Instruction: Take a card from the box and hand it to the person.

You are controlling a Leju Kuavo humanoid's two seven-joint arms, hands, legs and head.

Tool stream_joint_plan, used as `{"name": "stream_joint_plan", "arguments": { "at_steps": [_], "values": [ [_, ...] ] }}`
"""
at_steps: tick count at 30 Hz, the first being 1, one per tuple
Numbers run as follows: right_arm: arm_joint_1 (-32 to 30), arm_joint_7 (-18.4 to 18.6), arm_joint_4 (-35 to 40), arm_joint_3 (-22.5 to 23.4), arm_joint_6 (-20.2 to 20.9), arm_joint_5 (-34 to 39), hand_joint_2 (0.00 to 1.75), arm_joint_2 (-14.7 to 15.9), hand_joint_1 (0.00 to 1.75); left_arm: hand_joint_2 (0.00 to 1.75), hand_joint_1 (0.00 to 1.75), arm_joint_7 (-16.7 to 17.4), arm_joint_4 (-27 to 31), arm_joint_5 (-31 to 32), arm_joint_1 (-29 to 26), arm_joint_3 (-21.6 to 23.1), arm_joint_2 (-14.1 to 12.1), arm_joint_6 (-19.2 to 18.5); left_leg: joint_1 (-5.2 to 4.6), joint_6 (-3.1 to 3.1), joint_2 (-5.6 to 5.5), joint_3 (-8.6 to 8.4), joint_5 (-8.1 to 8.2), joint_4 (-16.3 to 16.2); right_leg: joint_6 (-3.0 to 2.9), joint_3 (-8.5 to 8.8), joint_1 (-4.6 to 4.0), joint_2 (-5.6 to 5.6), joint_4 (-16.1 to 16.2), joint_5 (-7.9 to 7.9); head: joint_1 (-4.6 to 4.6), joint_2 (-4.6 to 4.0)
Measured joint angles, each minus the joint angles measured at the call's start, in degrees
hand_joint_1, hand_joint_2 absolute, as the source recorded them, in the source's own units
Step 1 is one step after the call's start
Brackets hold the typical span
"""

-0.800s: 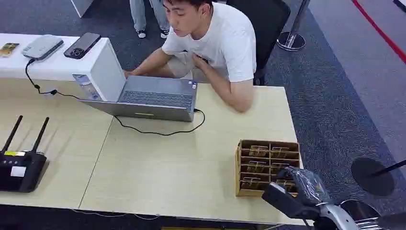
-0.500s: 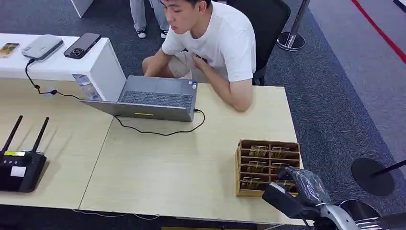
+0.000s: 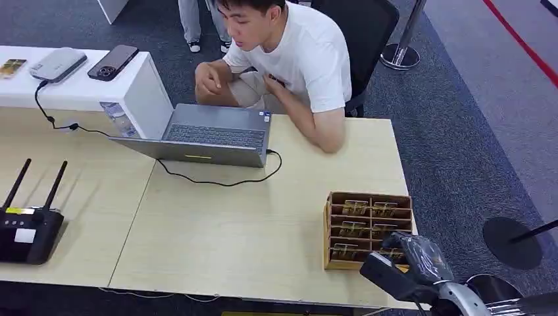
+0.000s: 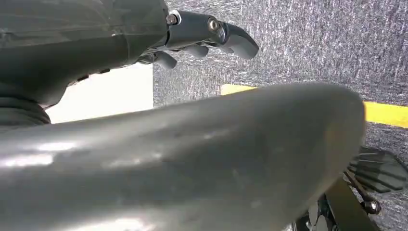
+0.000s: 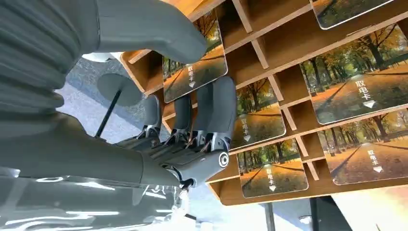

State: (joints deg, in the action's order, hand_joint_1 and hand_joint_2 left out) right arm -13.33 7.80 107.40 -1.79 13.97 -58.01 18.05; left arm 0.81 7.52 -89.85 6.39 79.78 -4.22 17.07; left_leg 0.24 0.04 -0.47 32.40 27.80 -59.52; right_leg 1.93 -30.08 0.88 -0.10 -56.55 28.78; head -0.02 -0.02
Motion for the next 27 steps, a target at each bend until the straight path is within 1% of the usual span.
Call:
{"name": "stream_joint_plan", "arguments": {
  "at_steps": [2, 7, 8, 10, 11, 18, 19, 25, 27],
  "values": [
    [0.01, 0.00, -0.13, 0.02, 0.00, 0.00, 1.75, -0.07, 0.96, 0.00, 0.00, 0.00, 0.00, 0.00, 0.00, 0.00, 0.00, 0.00, 0.00, 0.00, 0.00, 0.00, 0.00, 0.00, 0.00, 0.00, 0.00, 0.00, 0.00, 0.00, 0.00, 0.00],
    [0.08, -0.04, -0.59, 0.02, 0.00, 0.00, 1.75, -0.07, 0.99, 0.00, 0.00, 0.02, 0.00, 0.00, 0.00, 0.00, 0.00, 0.00, 0.00, 0.00, 0.00, 0.00, 0.00, 0.00, 0.00, 0.00, 0.00, 0.00, 0.00, 0.00, 0.00, 0.00],
    [0.08, -0.04, -0.63, 0.02, 0.00, -0.02, 1.75, -0.07, 0.96, 0.00, 0.00, 0.02, 0.00, 0.00, 0.00, 0.00, 0.00, 0.00, 0.00, 0.00, 0.00, 0.00, 0.00, 0.00, 0.00, 0.00, 0.00, 0.00, 0.00, 0.00, 0.00, 0.00],
    [0.11, -0.04, -0.87, 0.02, 0.02, -0.02, 1.75, -0.07, 0.98, 0.00, 0.00, 0.02, 0.00, 0.00, 0.00, 0.00, 0.00, 0.00, 0.00, 0.00, 0.00, 0.01, 0.00, 0.00, 0.00, 0.00, 0.00, 0.00, 0.00, 0.00, 0.00, 0.00],
    [0.13, -0.04, -1.01, 0.02, 0.09, -0.02, 1.75, -0.07, 0.96, 0.00, 0.00, 0.02, 0.00, 0.00, 0.00, 0.00, 0.00, 0.00, 0.00, 0.00, 0.00, 0.01, 0.00, 0.00, 0.00, 0.00, 0.00, 0.00, 0.00, 0.00, 0.00, 0.00],
    [0.25, -0.09, -1.35, 0.02, 0.17, -0.02, 1.75, 0.02, 1.01, 0.00, 0.00, 0.02, 0.00, 0.00, 0.00, 0.00, 0.00, 0.02, 0.00, 0.00, 0.00, 0.01, 0.00, 0.00, 0.00, 0.00, 0.00, 0.00, 0.00, 0.00, 0.00, 0.00],
    [0.29, -0.11, -1.42, 0.02, 0.17, -0.02, 1.75, 0.02, 0.99, 0.00, 0.00, 0.02, 0.00, 0.00, 0.00, 0.00, 0.00, 0.00, 0.00, 0.00, 0.00, 0.01, 0.00, 0.00, 0.00, 0.00, 0.00, 0.00, 0.00, 0.00, 0.00, 0.00],
    [0.69, -0.13, -1.99, -0.04, 0.17, 0.09, 1.75, 0.11, 1.03, 0.00, 0.00, 0.02, 0.00, 0.00, 0.00, 0.00, 0.00, 0.00, 0.00, 0.00, 0.00, 0.01, 0.00, 0.00, 0.00, 0.00, 0.00, 0.00, 0.00, 0.00, 0.00, 0.00],
    [0.74, -0.09, -2.08, -0.13, 0.15, 0.07, 1.75, 0.09, 1.10, 0.00, 0.00, 0.06, 0.00, 0.00, 0.00, 0.00, 0.00, 0.02, 0.00, 0.00, 0.00, 0.01, 0.00, 0.00, 0.00, 0.00, 0.00, 0.00, 0.00, 0.00, 0.00, 0.00]
  ]
}}
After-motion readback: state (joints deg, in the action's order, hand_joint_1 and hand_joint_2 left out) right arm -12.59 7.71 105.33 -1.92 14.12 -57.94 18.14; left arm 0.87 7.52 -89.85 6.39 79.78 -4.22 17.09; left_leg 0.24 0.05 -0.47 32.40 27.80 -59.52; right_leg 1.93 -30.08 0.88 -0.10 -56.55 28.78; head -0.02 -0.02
